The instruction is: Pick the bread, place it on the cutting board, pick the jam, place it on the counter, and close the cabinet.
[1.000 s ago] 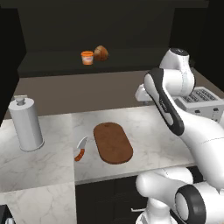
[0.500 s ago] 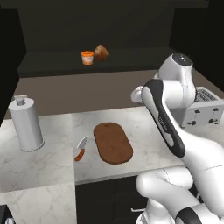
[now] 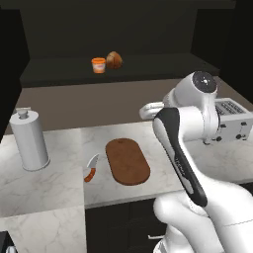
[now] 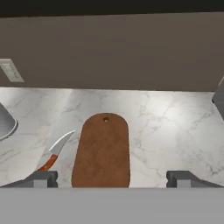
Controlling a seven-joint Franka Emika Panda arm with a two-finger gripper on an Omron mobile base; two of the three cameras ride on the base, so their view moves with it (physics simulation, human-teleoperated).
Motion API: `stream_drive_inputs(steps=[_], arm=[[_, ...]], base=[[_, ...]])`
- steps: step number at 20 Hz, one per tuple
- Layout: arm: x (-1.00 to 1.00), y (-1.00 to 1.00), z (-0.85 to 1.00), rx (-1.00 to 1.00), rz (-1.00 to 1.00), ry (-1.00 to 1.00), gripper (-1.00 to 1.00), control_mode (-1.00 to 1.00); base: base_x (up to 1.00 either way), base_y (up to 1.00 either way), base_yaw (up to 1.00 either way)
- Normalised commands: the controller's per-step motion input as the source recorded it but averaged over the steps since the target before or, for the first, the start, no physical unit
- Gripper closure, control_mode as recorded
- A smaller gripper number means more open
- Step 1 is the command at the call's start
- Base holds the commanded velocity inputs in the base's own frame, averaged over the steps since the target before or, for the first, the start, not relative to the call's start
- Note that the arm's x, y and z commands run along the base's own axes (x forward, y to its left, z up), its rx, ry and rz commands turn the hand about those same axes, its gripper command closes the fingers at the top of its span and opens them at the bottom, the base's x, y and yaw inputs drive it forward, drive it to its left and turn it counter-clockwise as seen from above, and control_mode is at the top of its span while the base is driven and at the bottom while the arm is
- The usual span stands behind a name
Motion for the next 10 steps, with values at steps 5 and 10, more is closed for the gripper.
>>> stream_drive_inputs(steps=[5,10], arm=[[-0.23,0.44,0.24,-0.06,-0.01,-0.09,-1.00,-1.00],[-0.12,0.49,0.26,-0.09,-0.03,-0.06,-1.00,-1.00]], base=[[0.00,0.00,0.00],[0.00,0.00,0.00]])
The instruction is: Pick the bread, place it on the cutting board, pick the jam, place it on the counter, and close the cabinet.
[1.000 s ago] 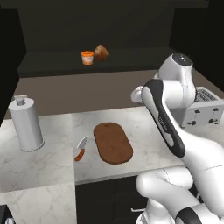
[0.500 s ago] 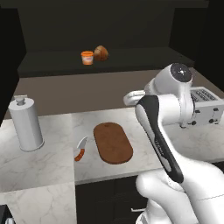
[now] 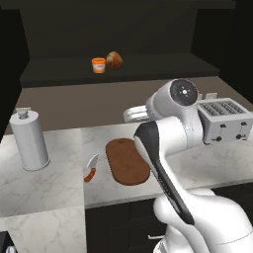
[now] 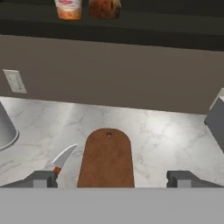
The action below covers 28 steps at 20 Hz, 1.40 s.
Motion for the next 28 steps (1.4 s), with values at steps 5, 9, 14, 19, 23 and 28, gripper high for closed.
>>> stream_drive_inputs(steps=[5,9,14,19,23,28], arm=[[-0.05,0.47,0.36,-0.06,-0.01,0.00,-1.00,-1.00],[0.00,0.38,0.30,-0.01,0.00,0.00,-1.00,-1.00],[0.00,0.31,0.29,0.00,0.00,0.00,-1.00,-1.00],[0.00,0.26,0.31,0.00,0.00,0.00,-1.00,-1.00],[0.00,0.24,0.26,0.00,0.00,-0.01,-1.00,-1.00],[0.00,0.16,0.23,0.00,0.00,-0.06,-1.00,-1.00]], base=[[0.00,0.00,0.00],[0.00,0.00,0.00],[0.00,0.00,0.00],[0.00,0.00,0.00],[0.00,0.00,0.00],[0.00,0.00,0.00]])
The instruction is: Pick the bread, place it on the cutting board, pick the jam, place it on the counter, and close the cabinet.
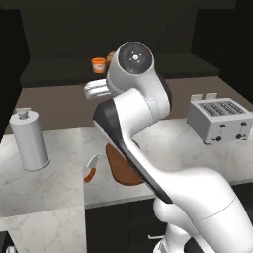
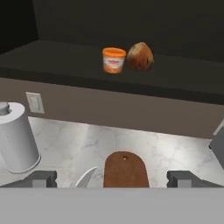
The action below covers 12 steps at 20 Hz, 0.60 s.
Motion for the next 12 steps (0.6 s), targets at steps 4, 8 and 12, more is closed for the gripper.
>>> stream_drive_inputs(steps=[4,8,12], arm=[[0.00,0.09,0.23,0.00,0.00,-0.08,-1.00,-1.00],[0.00,0.09,0.21,0.00,0.00,-0.07,-1.00,-1.00],[0.03,0.13,0.20,0.00,-0.01,-0.04,-1.00,-1.00]], base=[[0.00,0.00,0.00],[0.00,0.00,0.00],[0.00,0.00,0.00]])
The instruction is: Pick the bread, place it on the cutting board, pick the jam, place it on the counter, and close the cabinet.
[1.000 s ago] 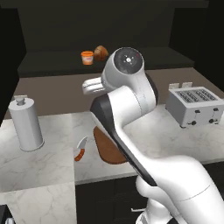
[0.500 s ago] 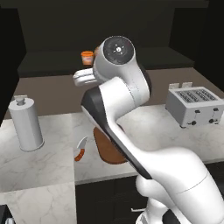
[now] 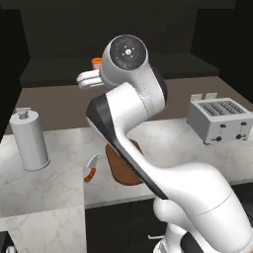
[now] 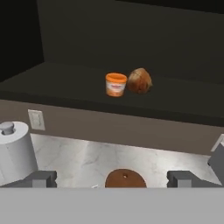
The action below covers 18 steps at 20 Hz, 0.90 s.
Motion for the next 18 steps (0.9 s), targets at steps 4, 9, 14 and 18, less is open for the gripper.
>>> stream_drive_inputs(steps=[4,9,14,18], arm=[[0.21,0.16,0.05,0.00,-0.02,0.00,-1.00,-1.00],[0.35,0.09,0.04,0.00,-0.01,0.00,-1.00,-1.00],[0.35,0.00,0.00,0.00,0.00,0.01,-1.00,-1.00],[0.30,0.00,0.01,0.01,-0.01,0.05,-1.00,-1.00]], base=[[0.00,0.00,0.00],[0.00,0.00,0.00],[0.00,0.00,0.00],[0.00,0.00,0.00]])
